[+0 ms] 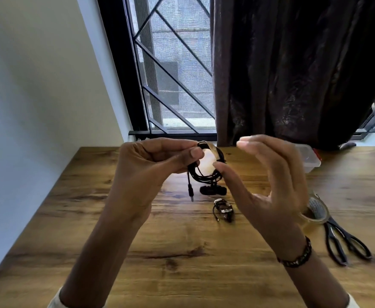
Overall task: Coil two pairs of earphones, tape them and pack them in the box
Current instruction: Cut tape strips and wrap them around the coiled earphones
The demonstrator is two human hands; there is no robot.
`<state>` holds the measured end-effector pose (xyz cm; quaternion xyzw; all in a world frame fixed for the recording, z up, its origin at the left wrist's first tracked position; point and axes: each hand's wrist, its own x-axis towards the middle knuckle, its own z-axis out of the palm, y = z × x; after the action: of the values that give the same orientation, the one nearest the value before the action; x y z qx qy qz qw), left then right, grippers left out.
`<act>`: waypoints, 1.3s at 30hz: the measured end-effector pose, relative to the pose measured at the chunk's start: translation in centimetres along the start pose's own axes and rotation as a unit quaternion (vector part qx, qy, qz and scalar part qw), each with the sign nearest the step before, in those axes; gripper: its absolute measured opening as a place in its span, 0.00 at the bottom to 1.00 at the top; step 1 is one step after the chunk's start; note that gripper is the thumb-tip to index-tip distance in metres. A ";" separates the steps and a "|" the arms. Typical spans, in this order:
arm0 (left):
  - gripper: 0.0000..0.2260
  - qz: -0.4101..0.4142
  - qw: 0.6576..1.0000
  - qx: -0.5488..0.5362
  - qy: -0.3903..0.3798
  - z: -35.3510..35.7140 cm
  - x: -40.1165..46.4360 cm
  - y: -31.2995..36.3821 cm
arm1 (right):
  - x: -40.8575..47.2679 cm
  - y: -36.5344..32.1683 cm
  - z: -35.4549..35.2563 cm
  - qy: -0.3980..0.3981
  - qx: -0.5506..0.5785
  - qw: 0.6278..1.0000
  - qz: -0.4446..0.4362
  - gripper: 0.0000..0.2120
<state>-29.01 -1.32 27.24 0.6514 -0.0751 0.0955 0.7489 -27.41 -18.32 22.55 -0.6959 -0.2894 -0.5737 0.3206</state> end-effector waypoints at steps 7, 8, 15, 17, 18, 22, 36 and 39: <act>0.10 0.021 1.000 0.014 0.001 0.1 -0.2 0.2 | 0.3 -0.7 0.6 -0.023 -0.025 0.999 -0.042 0.04; 0.11 0.021 1.000 0.014 0.003 0.1 -0.2 0.2 | 0.2 -0.7 0.7 -0.021 -0.030 0.998 -0.048 0.04; 0.09 0.016 1.000 -0.002 0.007 0.1 -0.2 0.1 | -0.5 -0.3 0.7 -0.014 -0.081 0.990 -0.111 0.05; 0.10 0.011 1.000 -0.003 0.006 0.1 -0.1 -0.1 | -0.5 -0.2 0.8 -0.010 -0.093 0.987 -0.128 0.04; 0.10 0.010 1.000 -0.003 0.005 0.0 -0.1 -0.1 | -0.5 -0.1 0.8 -0.008 -0.099 0.986 -0.136 0.04; 0.11 0.013 1.000 0.000 -0.007 -0.1 0.0 0.0 | -0.4 0.2 0.9 -0.011 -0.107 0.983 -0.152 0.04; 0.12 0.063 0.997 0.001 -0.042 -0.7 1.2 2.6 | 2.5 0.7 1.3 -0.038 -0.039 0.980 -0.189 0.07; 0.12 0.070 0.996 0.001 -0.051 -0.7 1.1 2.6 | 3.0 0.7 0.9 -0.064 -0.007 0.983 -0.174 0.07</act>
<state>-28.60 -0.25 29.93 0.6491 -0.1584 0.1147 0.7351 -25.83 -17.96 25.26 -0.6724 -0.4218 -0.5771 0.1923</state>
